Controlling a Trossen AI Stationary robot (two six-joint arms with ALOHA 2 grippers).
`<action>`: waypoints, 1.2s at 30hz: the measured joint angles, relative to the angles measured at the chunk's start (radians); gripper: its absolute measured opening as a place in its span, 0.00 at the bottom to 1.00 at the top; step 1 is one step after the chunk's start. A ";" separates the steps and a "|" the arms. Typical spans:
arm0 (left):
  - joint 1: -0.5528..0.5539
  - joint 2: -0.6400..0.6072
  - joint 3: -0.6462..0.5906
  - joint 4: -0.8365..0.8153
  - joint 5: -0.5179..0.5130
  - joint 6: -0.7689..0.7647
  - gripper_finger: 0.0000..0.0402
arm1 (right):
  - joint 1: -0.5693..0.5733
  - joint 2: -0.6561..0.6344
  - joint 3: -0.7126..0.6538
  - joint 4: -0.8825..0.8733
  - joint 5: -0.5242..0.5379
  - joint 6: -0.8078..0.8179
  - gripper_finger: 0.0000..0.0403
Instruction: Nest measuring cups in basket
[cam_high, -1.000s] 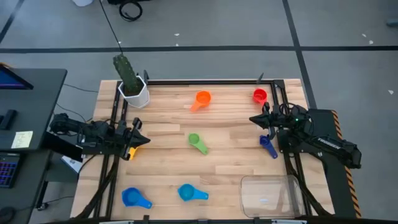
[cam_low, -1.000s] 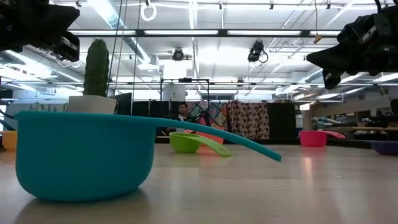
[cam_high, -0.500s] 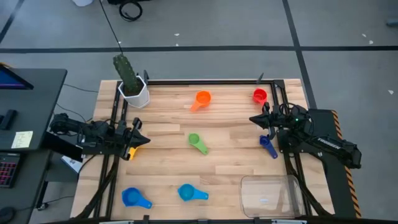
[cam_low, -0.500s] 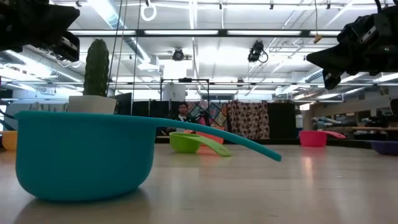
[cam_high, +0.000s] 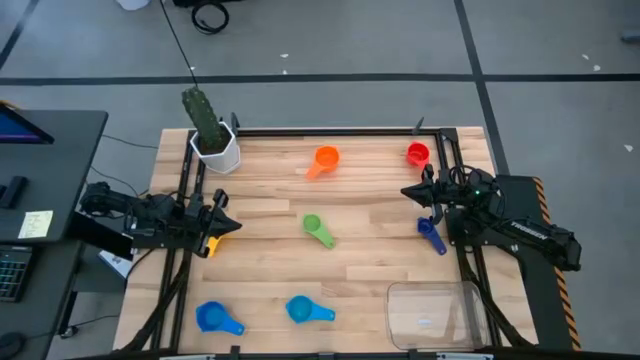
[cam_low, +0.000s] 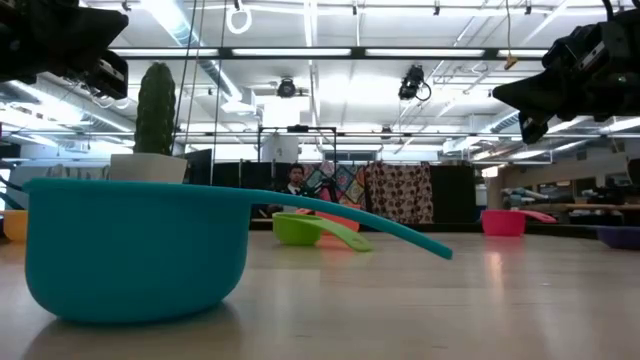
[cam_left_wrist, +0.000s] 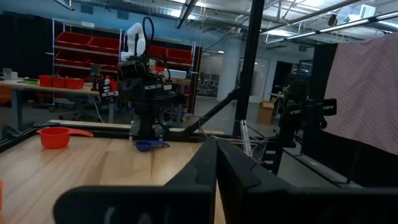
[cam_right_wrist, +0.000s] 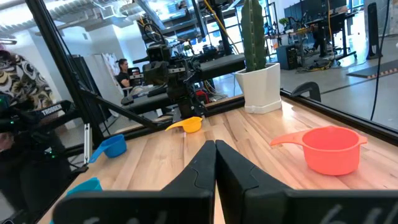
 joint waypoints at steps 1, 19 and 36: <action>0.000 0.000 0.000 0.000 0.000 0.000 0.02 | 0.000 0.000 0.000 0.000 0.000 0.000 0.03; 0.001 0.000 0.000 0.005 0.000 0.027 0.02 | 0.000 0.000 0.000 0.000 0.000 0.000 0.03; 0.001 0.001 0.000 0.096 -0.397 -0.012 0.02 | 0.000 0.000 0.000 0.000 0.001 -0.005 0.03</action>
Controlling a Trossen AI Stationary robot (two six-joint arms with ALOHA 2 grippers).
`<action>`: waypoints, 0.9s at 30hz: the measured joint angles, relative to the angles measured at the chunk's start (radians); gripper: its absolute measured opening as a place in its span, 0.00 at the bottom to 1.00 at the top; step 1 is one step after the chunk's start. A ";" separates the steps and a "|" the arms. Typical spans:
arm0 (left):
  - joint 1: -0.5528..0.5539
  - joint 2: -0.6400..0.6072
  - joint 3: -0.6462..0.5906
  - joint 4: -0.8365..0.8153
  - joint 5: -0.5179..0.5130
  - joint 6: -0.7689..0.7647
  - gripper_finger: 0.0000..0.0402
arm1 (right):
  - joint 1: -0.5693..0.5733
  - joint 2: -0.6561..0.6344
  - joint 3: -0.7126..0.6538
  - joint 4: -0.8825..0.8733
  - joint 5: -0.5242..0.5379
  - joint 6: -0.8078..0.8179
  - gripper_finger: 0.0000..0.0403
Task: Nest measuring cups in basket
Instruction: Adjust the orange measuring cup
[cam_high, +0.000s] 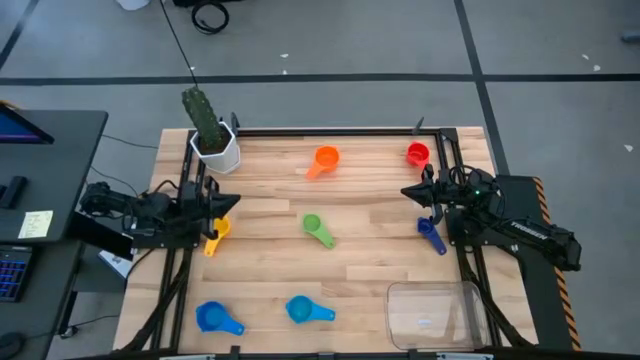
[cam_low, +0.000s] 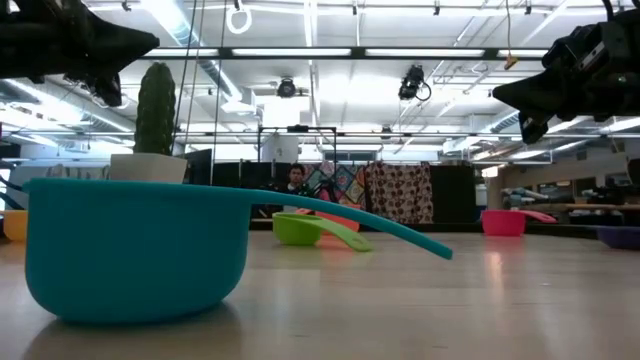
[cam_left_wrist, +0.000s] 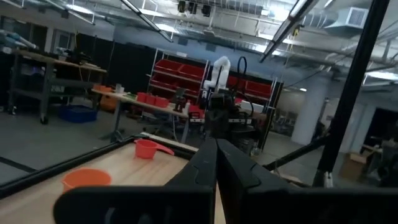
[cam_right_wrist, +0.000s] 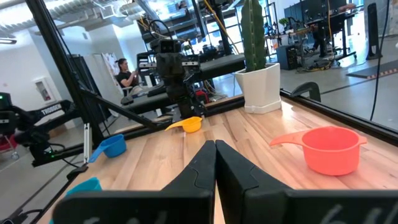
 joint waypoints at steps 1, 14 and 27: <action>0.000 0.000 0.000 0.001 -0.001 0.008 0.02 | 0.000 0.000 0.000 0.000 0.001 0.000 0.03; 0.000 0.000 0.000 -0.006 -0.001 -0.004 0.02 | 0.000 0.000 0.000 0.002 0.004 0.024 0.03; -0.001 0.002 0.033 -0.054 -0.033 0.174 0.02 | 0.000 0.000 0.045 0.040 0.102 -0.013 0.03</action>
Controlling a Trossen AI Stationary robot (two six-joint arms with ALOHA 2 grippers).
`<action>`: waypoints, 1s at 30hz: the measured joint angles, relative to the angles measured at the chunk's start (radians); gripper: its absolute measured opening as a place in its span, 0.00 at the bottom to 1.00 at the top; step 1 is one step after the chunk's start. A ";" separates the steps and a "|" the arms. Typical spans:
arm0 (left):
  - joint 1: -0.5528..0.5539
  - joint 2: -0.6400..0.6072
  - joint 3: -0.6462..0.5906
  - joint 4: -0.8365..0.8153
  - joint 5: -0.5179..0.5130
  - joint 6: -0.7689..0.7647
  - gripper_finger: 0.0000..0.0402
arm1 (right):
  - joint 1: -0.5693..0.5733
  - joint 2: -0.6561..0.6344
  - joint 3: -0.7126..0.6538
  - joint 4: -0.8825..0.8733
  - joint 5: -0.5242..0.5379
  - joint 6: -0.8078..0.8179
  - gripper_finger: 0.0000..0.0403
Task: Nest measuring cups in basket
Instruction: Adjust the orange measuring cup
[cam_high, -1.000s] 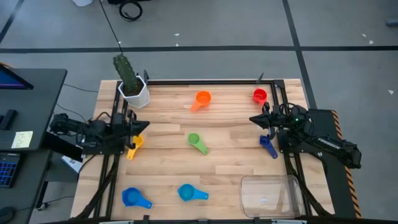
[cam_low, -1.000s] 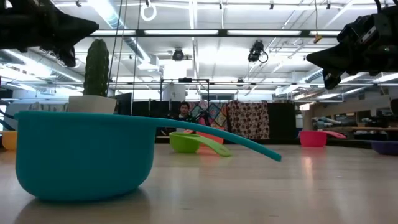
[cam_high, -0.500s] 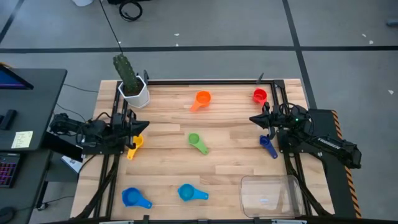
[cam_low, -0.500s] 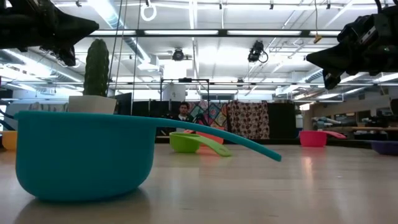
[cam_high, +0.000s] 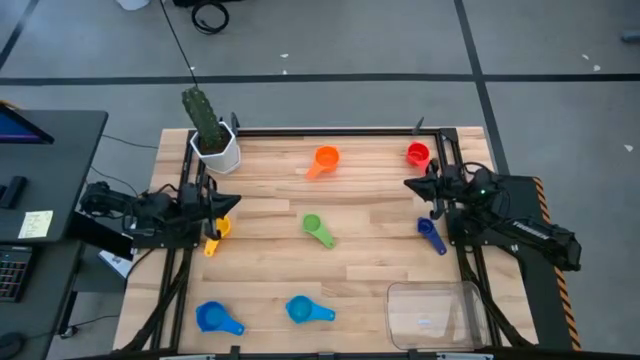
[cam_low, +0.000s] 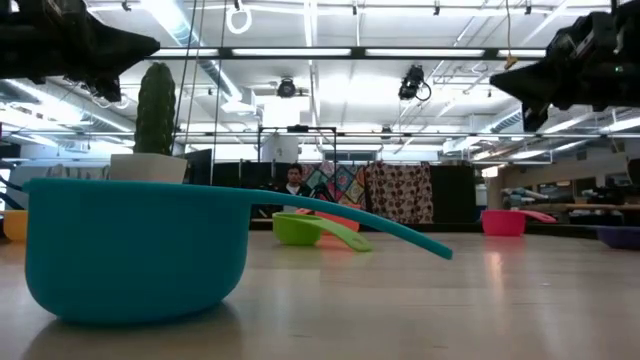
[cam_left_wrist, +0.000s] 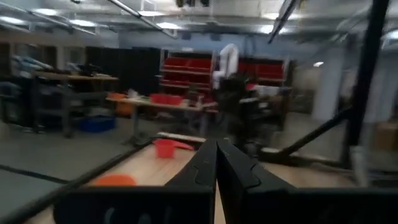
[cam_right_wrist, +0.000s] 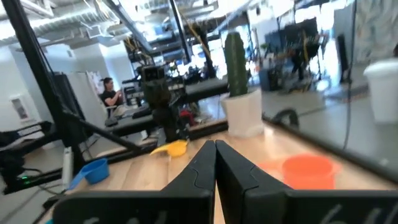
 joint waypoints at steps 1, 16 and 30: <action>0.000 0.000 0.023 -0.015 -0.025 0.030 0.02 | 0.000 0.000 0.017 -0.010 0.005 -0.021 0.03; 0.001 0.276 0.581 -0.636 -0.133 0.104 0.02 | 0.000 0.284 0.556 -0.634 0.161 -0.319 0.03; -0.002 0.779 1.187 -1.390 0.065 -0.387 0.02 | 0.000 0.719 1.032 -1.007 0.161 -0.427 0.03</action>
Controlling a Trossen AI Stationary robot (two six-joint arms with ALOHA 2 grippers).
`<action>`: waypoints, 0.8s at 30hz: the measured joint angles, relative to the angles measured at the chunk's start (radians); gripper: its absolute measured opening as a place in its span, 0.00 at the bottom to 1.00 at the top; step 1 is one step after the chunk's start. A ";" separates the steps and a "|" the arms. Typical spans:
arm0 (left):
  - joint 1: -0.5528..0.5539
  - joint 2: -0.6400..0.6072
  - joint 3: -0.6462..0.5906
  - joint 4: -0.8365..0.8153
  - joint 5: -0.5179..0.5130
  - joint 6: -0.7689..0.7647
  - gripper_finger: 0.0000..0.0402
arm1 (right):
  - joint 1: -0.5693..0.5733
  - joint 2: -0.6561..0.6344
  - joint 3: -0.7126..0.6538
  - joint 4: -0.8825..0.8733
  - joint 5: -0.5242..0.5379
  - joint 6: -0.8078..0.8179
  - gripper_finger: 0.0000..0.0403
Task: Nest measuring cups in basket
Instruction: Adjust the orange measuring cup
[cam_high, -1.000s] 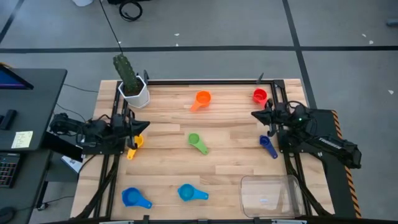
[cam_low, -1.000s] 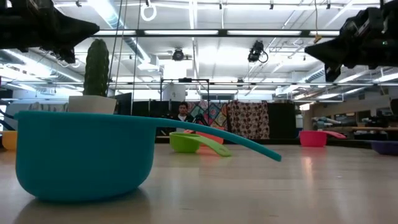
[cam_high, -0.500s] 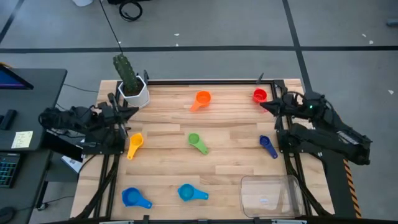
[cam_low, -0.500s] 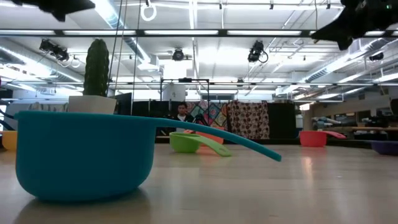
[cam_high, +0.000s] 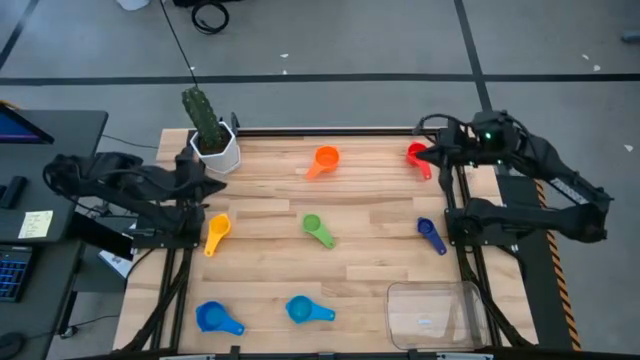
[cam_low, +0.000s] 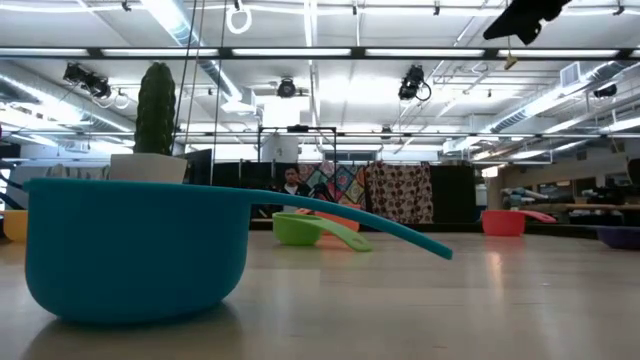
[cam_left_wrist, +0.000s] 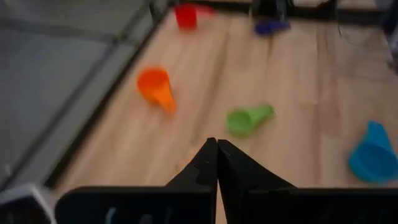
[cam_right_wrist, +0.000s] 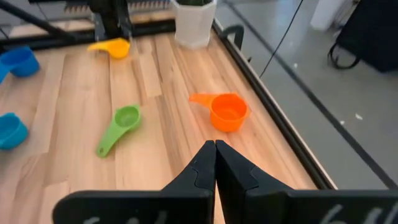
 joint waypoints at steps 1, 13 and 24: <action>0.000 0.024 0.035 -0.049 0.019 -0.035 0.02 | 0.000 0.024 0.022 -0.017 0.000 -0.005 0.03; 0.000 0.095 0.126 -0.225 0.048 -0.220 0.02 | 0.000 0.206 0.113 -0.085 -0.006 -0.115 0.01; 0.000 0.094 0.125 -0.227 0.048 -0.219 0.02 | 0.001 0.359 0.112 0.066 -0.066 -0.084 0.12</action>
